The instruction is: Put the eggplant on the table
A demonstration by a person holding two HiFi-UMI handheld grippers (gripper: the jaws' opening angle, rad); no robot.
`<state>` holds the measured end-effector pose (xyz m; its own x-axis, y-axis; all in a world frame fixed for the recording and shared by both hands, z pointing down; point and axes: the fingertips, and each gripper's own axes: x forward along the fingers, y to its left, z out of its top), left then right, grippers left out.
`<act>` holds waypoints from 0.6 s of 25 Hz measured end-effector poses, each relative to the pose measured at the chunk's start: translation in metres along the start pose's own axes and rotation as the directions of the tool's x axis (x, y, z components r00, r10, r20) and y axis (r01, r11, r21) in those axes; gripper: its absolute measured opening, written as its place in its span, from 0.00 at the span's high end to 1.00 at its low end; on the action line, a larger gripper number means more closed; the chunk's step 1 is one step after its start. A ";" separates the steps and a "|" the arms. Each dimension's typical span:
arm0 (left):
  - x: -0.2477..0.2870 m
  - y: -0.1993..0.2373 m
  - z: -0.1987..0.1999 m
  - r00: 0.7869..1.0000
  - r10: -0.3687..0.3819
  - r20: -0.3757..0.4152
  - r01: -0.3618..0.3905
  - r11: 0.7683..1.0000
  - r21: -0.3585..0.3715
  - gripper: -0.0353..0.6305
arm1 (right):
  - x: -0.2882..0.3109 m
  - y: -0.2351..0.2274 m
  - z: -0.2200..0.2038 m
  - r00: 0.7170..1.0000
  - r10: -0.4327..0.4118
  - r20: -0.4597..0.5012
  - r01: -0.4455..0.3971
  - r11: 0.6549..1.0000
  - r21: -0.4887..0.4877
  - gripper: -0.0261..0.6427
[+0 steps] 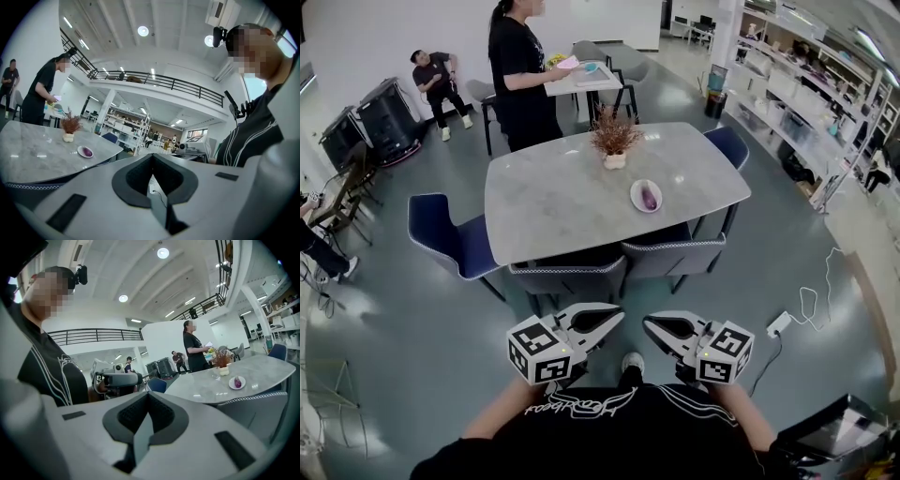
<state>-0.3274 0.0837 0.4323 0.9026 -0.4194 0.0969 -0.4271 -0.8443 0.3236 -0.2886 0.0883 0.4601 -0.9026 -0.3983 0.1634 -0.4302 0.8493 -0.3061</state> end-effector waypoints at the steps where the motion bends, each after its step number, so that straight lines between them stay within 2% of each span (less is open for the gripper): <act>1: -0.001 -0.002 -0.002 1.000 -0.002 -0.003 0.002 1.000 -0.001 0.93 | -0.002 0.002 -0.002 1.000 -0.005 0.002 0.005 1.000 0.000 0.95; 15: 0.014 -0.042 -0.023 0.998 -0.050 -0.042 0.051 0.998 0.024 0.94 | -0.045 0.016 -0.020 0.997 -0.060 0.047 0.058 0.998 0.026 0.95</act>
<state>-0.2957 0.1208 0.4415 0.9244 -0.3622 0.1198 -0.3815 -0.8725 0.3054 -0.2543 0.1270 0.4669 -0.8752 -0.4640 0.1371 -0.4824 0.8153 -0.3202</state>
